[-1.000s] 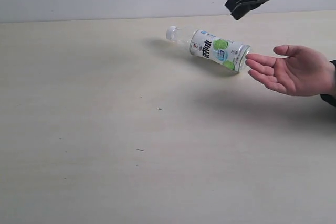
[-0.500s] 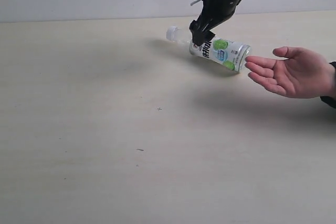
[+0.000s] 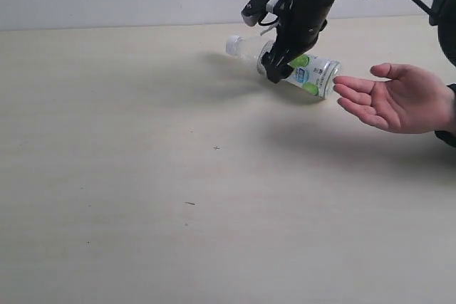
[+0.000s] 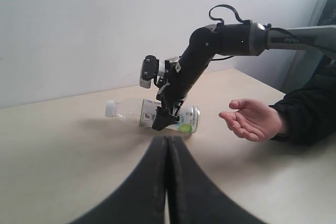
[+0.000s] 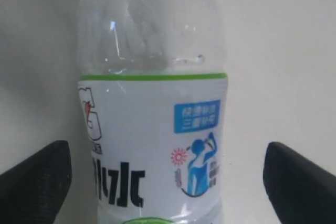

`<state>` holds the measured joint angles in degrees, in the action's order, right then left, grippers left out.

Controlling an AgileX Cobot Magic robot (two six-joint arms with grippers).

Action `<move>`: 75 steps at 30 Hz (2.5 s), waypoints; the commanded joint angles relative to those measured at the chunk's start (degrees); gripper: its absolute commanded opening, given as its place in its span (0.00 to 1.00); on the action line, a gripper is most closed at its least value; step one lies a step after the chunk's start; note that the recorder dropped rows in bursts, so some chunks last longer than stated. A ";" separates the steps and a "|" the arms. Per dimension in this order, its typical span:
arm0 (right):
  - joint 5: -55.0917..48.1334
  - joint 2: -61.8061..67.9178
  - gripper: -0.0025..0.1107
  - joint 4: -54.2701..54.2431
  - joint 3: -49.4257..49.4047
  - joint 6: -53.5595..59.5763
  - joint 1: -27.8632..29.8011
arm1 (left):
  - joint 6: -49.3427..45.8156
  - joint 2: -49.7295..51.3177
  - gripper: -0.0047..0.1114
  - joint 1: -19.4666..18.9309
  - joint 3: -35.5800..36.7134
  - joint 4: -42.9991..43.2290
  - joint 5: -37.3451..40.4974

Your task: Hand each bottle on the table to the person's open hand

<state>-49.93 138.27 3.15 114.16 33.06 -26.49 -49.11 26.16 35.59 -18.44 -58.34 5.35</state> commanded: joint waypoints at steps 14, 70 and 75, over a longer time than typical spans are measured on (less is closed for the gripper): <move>-2.09 -8.66 0.02 0.49 0.68 -14.76 -0.12 | -0.17 -0.36 0.04 0.01 0.24 -0.53 -0.56; 8.88 -48.17 0.08 10.92 -51.10 -54.24 6.80 | -0.17 -0.36 0.04 0.01 0.24 -0.53 -0.56; 11.20 -48.17 0.23 11.51 -53.56 -54.14 6.80 | -0.17 -0.36 0.04 0.01 0.24 -0.53 -0.56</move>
<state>-40.63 89.99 13.50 61.70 -20.99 -20.02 -49.11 26.16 35.59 -18.44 -58.34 5.35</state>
